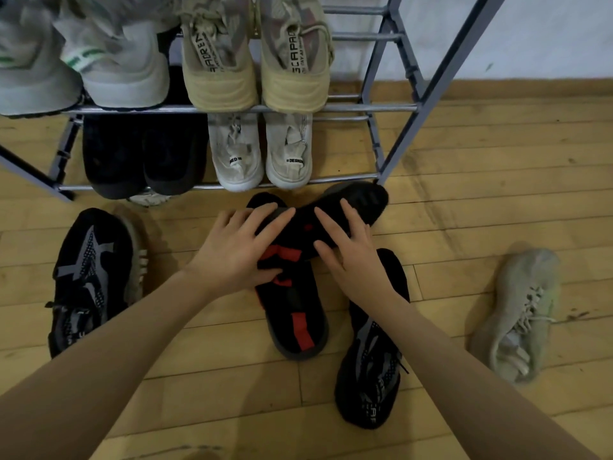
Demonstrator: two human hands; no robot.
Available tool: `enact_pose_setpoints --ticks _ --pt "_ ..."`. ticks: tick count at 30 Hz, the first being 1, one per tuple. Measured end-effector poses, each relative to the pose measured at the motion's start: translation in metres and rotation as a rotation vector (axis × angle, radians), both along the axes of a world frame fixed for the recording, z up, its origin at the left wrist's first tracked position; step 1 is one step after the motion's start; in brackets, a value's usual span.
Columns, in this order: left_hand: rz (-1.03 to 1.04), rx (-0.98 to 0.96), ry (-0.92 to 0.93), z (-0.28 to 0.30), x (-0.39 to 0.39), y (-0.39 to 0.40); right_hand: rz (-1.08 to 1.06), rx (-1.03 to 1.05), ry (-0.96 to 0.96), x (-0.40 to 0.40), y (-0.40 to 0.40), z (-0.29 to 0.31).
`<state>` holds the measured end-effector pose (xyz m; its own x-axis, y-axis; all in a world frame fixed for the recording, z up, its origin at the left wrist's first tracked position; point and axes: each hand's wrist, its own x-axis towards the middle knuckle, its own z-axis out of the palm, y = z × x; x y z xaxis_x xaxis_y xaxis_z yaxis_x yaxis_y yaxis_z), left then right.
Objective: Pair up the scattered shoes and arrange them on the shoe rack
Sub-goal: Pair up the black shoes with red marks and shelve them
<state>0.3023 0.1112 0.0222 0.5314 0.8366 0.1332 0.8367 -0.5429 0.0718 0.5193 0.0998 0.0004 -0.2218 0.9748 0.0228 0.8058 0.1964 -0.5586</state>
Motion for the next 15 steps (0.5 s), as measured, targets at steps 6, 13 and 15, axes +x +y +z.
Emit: enact_pose_setpoints --ticks 6,13,15 --pt "0.196 -0.036 -0.281 0.011 0.022 -0.036 -0.019 -0.003 0.123 -0.002 -0.020 0.010" --pt "0.433 -0.126 -0.322 0.021 0.050 -0.098 0.013 -0.033 0.167 -0.001 -0.067 0.030" --pt "0.462 -0.138 -0.337 0.022 0.062 -0.110 -0.017 -0.054 0.170 0.000 -0.085 0.034"
